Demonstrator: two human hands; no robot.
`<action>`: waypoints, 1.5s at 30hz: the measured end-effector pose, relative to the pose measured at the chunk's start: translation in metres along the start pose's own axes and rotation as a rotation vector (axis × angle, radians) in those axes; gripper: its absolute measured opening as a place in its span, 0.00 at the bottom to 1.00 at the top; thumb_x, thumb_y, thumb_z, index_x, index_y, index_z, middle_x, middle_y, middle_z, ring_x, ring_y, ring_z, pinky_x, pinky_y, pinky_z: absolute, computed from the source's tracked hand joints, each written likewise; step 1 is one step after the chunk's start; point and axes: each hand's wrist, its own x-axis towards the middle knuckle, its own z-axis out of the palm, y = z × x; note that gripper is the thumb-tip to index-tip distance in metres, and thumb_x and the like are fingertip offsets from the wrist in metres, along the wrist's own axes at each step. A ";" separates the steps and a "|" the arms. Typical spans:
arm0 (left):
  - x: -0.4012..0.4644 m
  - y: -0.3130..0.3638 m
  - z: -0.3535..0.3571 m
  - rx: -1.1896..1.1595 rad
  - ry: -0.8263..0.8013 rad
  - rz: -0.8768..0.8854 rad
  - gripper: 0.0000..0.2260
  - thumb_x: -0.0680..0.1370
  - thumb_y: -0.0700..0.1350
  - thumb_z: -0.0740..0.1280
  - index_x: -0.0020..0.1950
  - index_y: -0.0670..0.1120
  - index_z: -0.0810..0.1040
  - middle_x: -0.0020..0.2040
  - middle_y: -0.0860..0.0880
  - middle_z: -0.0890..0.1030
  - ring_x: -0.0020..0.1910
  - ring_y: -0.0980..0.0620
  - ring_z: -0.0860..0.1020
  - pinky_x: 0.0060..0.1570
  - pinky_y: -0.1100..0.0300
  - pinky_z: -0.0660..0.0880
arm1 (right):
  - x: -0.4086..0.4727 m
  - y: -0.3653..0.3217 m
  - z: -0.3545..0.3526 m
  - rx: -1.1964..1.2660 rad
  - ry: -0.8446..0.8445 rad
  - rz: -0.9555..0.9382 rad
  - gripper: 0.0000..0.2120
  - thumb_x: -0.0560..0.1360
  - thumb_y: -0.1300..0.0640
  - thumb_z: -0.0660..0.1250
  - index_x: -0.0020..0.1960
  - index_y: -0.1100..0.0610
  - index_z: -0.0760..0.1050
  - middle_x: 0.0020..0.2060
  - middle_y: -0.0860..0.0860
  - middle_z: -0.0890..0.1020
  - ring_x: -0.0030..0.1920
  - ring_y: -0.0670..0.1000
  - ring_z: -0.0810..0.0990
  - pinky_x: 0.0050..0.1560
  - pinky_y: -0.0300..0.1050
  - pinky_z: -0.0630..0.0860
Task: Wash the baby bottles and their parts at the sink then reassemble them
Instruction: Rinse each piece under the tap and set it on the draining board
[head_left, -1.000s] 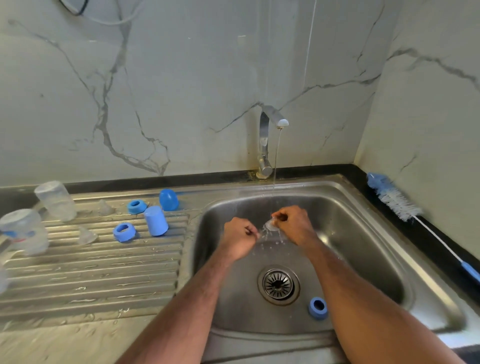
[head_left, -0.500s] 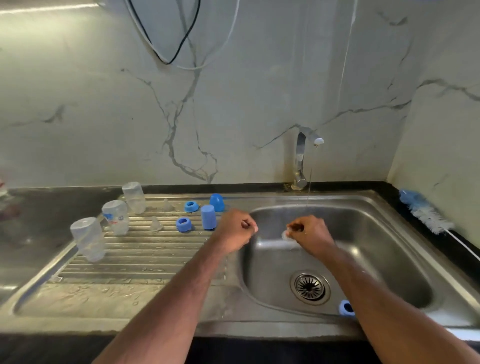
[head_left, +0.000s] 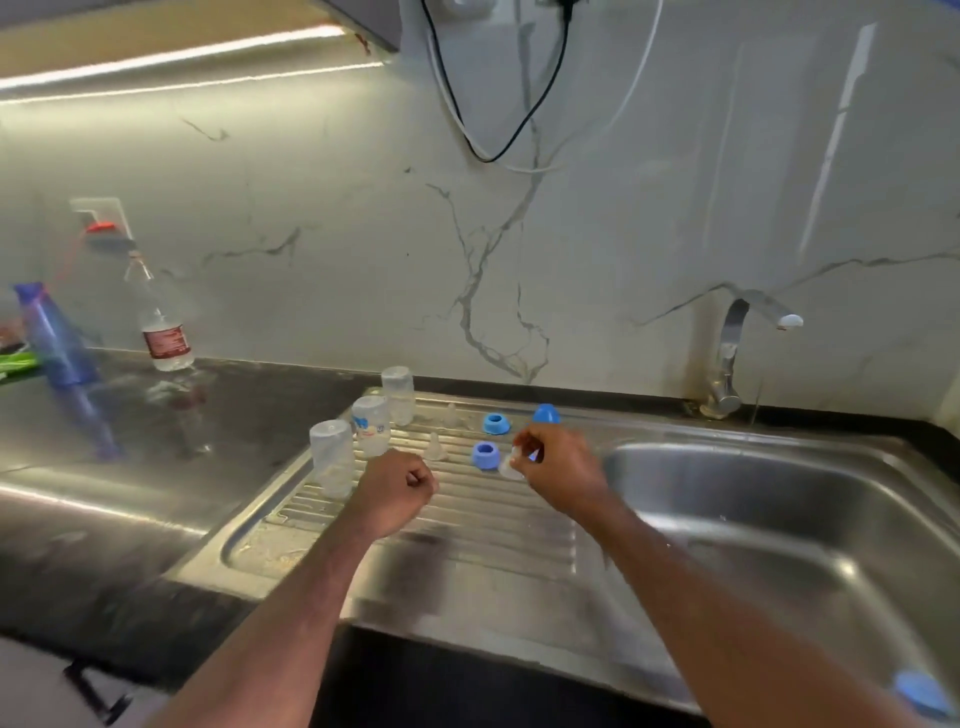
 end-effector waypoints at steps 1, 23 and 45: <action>-0.003 -0.012 -0.008 0.004 0.022 -0.026 0.07 0.74 0.37 0.72 0.37 0.43 0.83 0.36 0.51 0.84 0.31 0.58 0.79 0.38 0.57 0.79 | 0.004 -0.012 0.013 0.014 -0.038 -0.026 0.08 0.76 0.54 0.72 0.55 0.52 0.82 0.46 0.46 0.84 0.49 0.48 0.80 0.51 0.41 0.76; 0.001 -0.044 -0.033 -0.014 0.053 -0.074 0.08 0.76 0.36 0.71 0.37 0.44 0.84 0.35 0.48 0.84 0.32 0.53 0.81 0.40 0.52 0.82 | 0.041 -0.065 0.102 0.043 -0.188 -0.033 0.13 0.74 0.60 0.74 0.57 0.52 0.79 0.51 0.48 0.82 0.51 0.48 0.81 0.57 0.49 0.81; 0.025 0.201 0.215 -0.181 -0.285 0.321 0.05 0.75 0.41 0.74 0.39 0.46 0.85 0.29 0.56 0.79 0.30 0.60 0.78 0.39 0.61 0.78 | -0.103 0.176 -0.154 -0.204 0.057 0.404 0.08 0.74 0.62 0.71 0.50 0.53 0.86 0.45 0.49 0.86 0.45 0.46 0.81 0.45 0.36 0.73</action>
